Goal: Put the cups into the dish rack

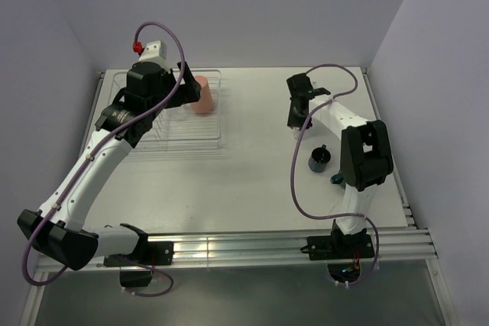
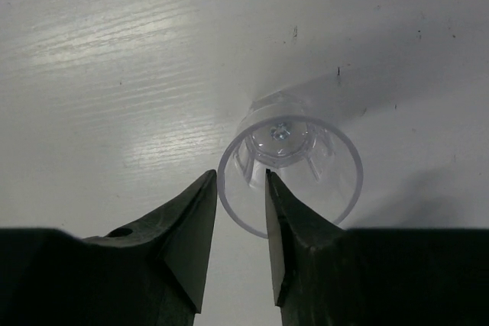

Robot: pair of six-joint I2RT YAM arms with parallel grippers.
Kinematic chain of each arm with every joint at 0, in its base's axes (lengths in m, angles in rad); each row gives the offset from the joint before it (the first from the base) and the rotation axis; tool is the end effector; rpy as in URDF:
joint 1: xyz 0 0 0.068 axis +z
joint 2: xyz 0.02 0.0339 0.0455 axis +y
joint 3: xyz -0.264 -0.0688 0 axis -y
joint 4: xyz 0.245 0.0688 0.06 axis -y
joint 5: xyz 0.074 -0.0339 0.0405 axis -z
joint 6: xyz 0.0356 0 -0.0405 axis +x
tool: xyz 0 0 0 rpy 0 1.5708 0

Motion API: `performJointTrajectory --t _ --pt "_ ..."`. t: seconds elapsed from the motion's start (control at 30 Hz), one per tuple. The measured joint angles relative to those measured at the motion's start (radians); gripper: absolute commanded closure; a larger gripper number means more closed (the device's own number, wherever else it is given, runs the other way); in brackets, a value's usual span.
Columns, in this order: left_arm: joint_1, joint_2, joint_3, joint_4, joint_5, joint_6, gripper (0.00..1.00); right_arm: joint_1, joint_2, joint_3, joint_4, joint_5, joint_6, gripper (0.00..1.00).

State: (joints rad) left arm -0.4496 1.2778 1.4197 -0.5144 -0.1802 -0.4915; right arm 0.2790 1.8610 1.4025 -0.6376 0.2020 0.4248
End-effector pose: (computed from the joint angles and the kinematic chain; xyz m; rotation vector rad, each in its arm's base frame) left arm 0.2544 -0.1157 0.4206 -0.1619 1.9569 -0.4490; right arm 0.3784 0.1010 0.2150 0.2557 2.6166 -0.0309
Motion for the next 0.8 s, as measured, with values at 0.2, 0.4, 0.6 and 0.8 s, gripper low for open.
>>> performJointTrajectory --t 0.2,0.4,0.6,0.8 --pt "0.0 -0.004 -0.018 0.0 0.001 0.0 0.01 0.0 0.017 0.003 -0.001 0.005 -0.007 1.0" --pt "0.001 -0.005 -0.032 0.002 0.049 -0.001 0.01 0.004 0.01 0.008 -0.004 0.01 -0.008 1.0" --pt "0.119 -0.012 -0.076 0.087 0.38 -0.052 0.01 0.012 -0.158 0.005 -0.004 -0.14 -0.001 1.0" --pt "0.342 -0.008 -0.246 0.373 0.843 -0.27 0.01 0.063 -0.463 0.005 0.13 -0.411 0.068 1.0"
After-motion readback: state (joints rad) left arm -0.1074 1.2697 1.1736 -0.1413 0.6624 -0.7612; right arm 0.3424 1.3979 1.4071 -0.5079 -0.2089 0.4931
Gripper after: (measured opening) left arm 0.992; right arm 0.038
